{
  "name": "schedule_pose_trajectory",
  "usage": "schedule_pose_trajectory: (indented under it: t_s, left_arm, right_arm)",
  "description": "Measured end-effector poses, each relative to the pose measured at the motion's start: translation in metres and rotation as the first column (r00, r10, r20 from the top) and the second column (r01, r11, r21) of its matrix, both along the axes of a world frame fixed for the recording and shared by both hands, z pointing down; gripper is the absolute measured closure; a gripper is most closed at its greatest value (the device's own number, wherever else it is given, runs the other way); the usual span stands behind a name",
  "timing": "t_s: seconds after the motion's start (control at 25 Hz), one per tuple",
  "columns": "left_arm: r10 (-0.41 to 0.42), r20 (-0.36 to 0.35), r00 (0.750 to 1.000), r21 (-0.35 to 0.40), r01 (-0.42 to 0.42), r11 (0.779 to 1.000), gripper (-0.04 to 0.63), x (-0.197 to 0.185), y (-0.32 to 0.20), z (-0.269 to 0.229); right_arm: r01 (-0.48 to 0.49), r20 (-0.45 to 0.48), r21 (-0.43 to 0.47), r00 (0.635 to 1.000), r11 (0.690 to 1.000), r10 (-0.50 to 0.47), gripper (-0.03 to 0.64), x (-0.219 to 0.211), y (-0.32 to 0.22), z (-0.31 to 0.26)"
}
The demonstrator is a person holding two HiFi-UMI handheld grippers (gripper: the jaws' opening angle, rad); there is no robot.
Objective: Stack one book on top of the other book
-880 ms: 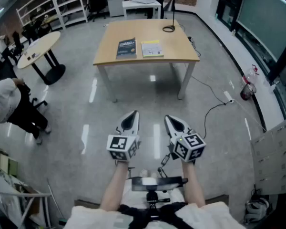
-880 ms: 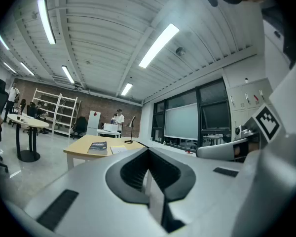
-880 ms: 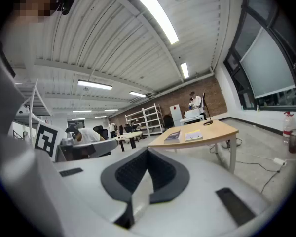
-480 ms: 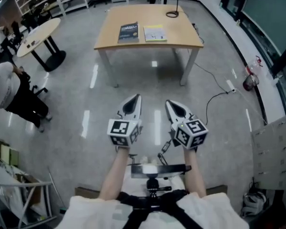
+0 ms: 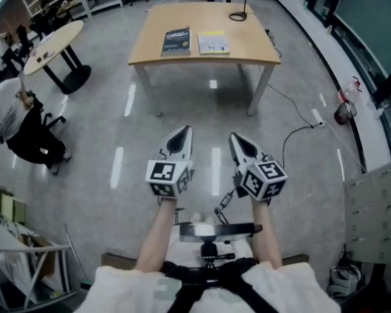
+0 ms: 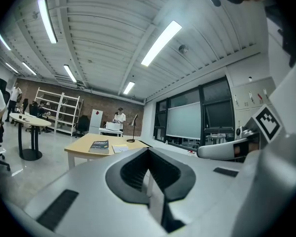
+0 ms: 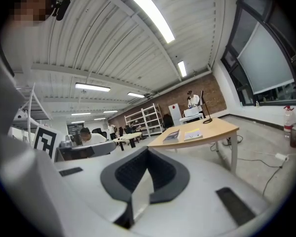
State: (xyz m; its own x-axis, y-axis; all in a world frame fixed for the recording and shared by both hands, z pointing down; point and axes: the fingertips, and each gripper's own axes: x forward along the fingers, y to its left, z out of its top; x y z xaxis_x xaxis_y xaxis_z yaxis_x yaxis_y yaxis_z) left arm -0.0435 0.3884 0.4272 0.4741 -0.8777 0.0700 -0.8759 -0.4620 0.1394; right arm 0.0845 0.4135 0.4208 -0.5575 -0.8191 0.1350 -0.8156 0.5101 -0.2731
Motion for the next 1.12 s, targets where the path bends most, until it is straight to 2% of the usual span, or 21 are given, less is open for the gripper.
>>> schedule_pose_trajectory:
  t_s: [0.2, 0.4, 0.6, 0.84, 1.12]
  left_arm:
    - [-0.014, 0.004, 1.0, 0.026, 0.014, 1.0, 0.595, 0.009, -0.012, -0.004]
    - [-0.026, 0.001, 1.0, -0.002, 0.026, 1.0, 0.595, 0.009, -0.032, 0.012]
    - [-0.039, -0.007, 0.999, -0.025, 0.039, 0.999, 0.595, 0.007, -0.076, 0.03]
    - [-0.029, -0.014, 0.999, -0.055, 0.028, 0.998, 0.595, 0.002, -0.181, 0.053]
    - [0.001, 0.002, 1.0, -0.008, -0.001, 1.0, 0.595, -0.012, -0.327, 0.03]
  right_arm:
    - [0.012, 0.002, -0.004, 1.0, 1.0, -0.012, 0.615, 0.011, -0.019, 0.003]
    - [0.021, 0.014, -0.01, 1.0, 1.0, -0.021, 0.615, 0.014, -0.045, 0.011]
    - [0.036, 0.019, -0.046, 0.999, 0.998, -0.035, 0.615, 0.017, -0.084, 0.034]
    - [0.011, 0.006, -0.054, 1.0, 0.998, -0.011, 0.615, 0.016, -0.184, 0.052]
    - [-0.053, -0.011, -0.012, 0.999, 0.999, 0.053, 0.615, 0.011, -0.332, 0.03]
